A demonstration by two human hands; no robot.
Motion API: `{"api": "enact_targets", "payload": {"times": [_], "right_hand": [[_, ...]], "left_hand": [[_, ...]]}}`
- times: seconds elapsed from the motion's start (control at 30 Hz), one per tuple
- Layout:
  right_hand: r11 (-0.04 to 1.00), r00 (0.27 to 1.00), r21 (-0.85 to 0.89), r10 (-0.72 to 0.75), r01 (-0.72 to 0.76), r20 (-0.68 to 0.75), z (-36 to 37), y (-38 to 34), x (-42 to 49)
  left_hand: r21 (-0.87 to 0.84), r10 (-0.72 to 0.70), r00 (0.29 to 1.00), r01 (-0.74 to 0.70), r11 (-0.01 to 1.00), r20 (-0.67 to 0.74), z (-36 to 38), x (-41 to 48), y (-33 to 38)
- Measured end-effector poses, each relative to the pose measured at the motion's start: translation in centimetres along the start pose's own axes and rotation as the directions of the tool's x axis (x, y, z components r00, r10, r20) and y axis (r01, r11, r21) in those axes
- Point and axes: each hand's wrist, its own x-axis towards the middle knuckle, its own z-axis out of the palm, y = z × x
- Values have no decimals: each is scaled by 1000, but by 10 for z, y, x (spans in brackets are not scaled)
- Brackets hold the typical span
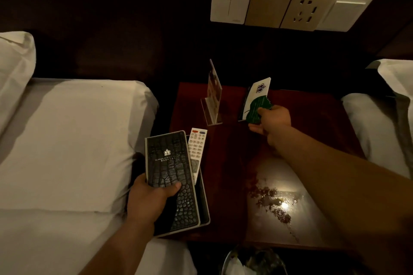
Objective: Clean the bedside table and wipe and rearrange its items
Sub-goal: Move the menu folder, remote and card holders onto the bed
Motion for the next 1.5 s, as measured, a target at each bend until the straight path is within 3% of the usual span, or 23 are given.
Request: {"api": "enact_targets", "payload": {"times": [0.17, 0.33, 0.5, 0.67, 0.93, 1.3, 1.5], "right_hand": [[995, 1000, 101, -6, 9, -30, -10, 9, -8], [977, 996, 202, -80, 72, 30, -30, 25, -31], [967, 984, 221, -150, 126, 93, -53, 38, -60], [954, 973, 249, -199, 165, 118, -69, 43, -89], [942, 945, 263, -263, 208, 194, -85, 45, -130], [960, 854, 119, -281, 255, 438, -91, 46, -180], [964, 800, 91, -257, 248, 543, -72, 61, -214]], "left_hand": [[-155, -118, 983, 139, 978, 138, -6, 5, 8], [-198, -63, 996, 76, 977, 70, -1, -1, 2], [-198, 78, 996, -70, 978, 35, -3, -10, 1], [-276, 92, 981, -43, 960, 169, -13, -21, 10], [-420, 63, 986, 9, 907, 156, -33, -57, 0], [-591, 41, 999, -18, 806, 27, -53, -135, -29], [-635, -11, 993, -64, 770, -113, -93, -168, -57]]}}
